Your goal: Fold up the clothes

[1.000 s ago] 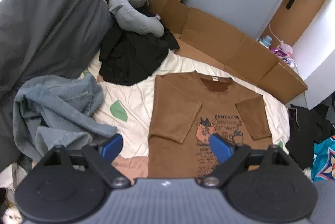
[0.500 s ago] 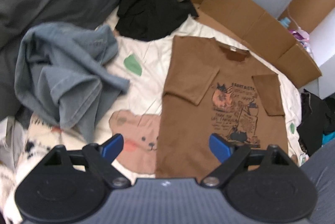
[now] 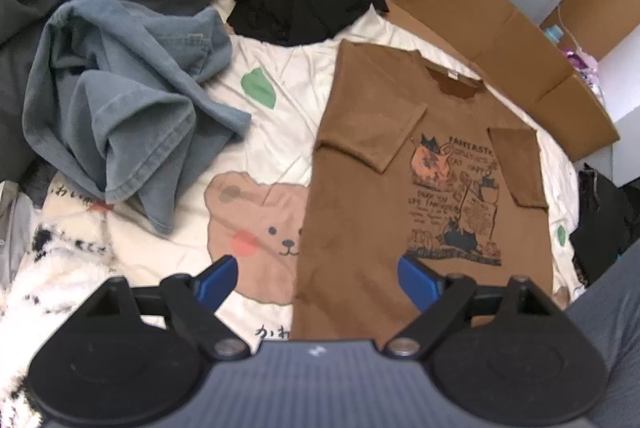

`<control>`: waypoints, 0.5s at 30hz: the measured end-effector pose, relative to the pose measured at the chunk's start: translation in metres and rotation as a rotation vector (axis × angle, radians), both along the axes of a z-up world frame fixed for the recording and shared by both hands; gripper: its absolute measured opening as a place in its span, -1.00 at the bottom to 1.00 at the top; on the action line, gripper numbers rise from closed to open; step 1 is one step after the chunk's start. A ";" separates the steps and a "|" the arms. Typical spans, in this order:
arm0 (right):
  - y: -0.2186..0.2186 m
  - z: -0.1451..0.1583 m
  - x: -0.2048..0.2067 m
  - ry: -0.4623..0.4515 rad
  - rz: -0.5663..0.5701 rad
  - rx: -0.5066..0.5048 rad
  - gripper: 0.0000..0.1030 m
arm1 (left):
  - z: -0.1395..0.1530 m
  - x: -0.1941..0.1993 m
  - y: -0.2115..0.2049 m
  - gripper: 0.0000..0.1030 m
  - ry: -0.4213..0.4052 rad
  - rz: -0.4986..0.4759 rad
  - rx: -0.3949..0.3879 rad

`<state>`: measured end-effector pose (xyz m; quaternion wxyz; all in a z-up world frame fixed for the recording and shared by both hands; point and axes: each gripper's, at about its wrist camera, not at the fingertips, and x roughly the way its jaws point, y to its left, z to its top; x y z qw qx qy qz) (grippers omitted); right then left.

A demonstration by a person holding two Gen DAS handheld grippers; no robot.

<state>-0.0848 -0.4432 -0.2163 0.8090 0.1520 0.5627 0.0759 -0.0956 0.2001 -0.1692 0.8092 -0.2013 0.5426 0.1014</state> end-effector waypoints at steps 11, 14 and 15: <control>0.015 -0.055 -0.024 0.094 0.006 0.012 0.05 | -0.038 -0.007 -0.004 0.64 0.026 -0.003 0.000; 0.023 -0.070 -0.027 0.134 0.013 0.023 0.05 | -0.049 -0.008 -0.003 0.61 0.052 0.000 -0.011; 0.026 -0.074 -0.028 0.140 0.016 0.016 0.05 | -0.053 -0.009 -0.003 0.61 0.057 -0.001 -0.014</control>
